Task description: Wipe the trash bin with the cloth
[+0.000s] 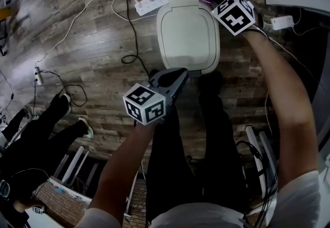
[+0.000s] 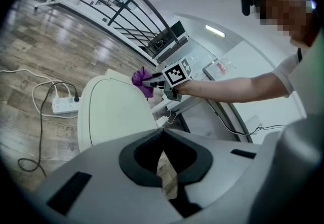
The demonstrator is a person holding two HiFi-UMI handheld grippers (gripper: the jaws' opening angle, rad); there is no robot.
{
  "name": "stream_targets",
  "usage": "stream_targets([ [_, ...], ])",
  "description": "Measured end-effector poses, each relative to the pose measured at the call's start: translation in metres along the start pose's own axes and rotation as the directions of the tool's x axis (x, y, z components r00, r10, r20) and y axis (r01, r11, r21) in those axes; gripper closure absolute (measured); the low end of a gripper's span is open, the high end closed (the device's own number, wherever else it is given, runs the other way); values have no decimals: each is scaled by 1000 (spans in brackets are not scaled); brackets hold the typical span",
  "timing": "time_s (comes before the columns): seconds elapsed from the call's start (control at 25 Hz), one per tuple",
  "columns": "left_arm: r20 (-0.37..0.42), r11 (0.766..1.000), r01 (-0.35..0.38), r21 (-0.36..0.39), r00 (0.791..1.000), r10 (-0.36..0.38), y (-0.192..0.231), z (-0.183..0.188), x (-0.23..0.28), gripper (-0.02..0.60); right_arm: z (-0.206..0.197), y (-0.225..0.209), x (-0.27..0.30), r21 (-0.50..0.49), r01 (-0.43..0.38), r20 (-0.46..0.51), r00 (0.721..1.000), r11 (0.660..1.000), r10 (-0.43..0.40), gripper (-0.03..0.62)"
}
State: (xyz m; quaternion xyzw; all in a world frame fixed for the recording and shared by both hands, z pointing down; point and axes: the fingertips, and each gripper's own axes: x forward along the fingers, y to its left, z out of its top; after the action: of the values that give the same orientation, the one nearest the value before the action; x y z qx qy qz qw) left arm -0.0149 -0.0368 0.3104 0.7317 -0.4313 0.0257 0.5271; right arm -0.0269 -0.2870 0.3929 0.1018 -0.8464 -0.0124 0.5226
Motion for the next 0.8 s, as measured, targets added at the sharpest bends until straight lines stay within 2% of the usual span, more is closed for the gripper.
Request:
stream_targets([
  [0.12, 21, 1000, -21, -3, 1000, 21, 0, -2, -2, 577, 10, 6, 11, -51, -37, 1, 999, 998, 37, 484],
  [0.4, 79, 998, -50, -40, 995, 53, -12, -26, 3, 577, -2, 27, 10, -151, -100, -26, 995, 984, 97, 484],
  [0.56, 113, 998, -39, -52, 993, 45, -27, -37, 14, 577, -14, 33, 0, -205, -107, -39, 994, 973, 101, 484],
  [0.8, 126, 998, -47, -47, 991, 53, -38, -52, 20, 577, -27, 44, -10, -236, -115, -35, 993, 965, 110, 484],
])
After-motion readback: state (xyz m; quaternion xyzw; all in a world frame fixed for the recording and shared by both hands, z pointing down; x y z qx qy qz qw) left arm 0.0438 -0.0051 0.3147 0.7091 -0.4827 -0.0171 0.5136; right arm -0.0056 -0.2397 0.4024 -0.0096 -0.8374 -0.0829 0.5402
